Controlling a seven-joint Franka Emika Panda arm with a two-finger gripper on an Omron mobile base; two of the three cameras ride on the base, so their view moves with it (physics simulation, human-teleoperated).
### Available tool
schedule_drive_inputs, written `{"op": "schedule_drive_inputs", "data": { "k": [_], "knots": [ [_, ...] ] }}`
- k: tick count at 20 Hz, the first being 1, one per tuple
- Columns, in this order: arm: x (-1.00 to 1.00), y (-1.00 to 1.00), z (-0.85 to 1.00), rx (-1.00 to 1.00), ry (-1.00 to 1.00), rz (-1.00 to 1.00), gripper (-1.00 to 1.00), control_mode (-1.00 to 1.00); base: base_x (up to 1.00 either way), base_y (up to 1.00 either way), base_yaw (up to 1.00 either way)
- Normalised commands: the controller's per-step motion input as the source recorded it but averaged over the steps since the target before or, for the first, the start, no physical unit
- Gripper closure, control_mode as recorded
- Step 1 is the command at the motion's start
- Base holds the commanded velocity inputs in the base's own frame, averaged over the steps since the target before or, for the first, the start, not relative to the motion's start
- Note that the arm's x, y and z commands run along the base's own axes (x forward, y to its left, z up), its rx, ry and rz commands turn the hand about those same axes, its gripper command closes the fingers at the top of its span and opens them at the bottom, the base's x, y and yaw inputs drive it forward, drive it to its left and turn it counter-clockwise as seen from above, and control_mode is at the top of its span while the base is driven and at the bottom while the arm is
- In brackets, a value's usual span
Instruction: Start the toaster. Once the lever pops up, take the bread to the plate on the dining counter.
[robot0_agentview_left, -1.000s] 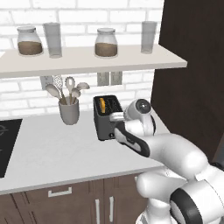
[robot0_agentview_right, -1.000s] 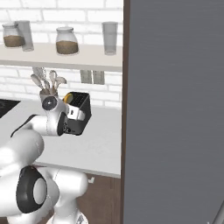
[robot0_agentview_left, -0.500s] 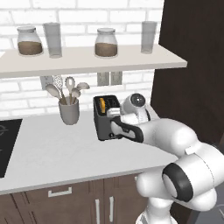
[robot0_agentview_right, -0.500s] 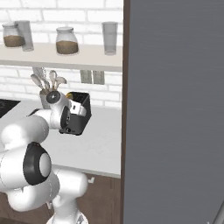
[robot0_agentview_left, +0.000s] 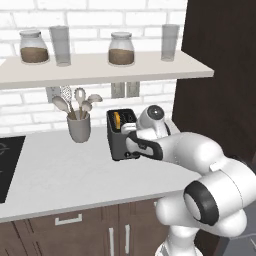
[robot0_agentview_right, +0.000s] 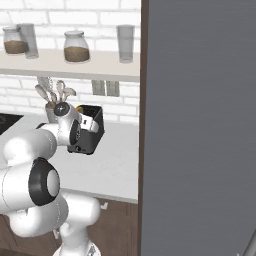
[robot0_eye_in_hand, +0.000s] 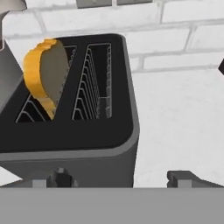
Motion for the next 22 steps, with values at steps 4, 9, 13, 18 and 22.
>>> {"op": "schedule_drive_inputs", "data": {
  "k": [4,9,13,18,22],
  "knots": [
    [0.00,0.01,-0.17,-0.02,0.02,0.00,-1.00,-1.00,0.00,0.00,0.00],
    [0.00,0.04,-0.22,-0.02,0.00,0.00,-1.00,-1.00,0.00,0.00,0.00],
    [0.00,0.07,-0.23,-0.03,0.01,0.00,-1.00,-1.00,0.00,0.00,0.00],
    [0.00,0.10,-0.27,-0.04,0.02,0.00,-1.00,-1.00,0.00,0.00,0.00],
    [0.00,0.13,-0.29,-0.04,0.02,0.00,-1.00,-1.00,0.00,0.00,0.00]
  ]
}}
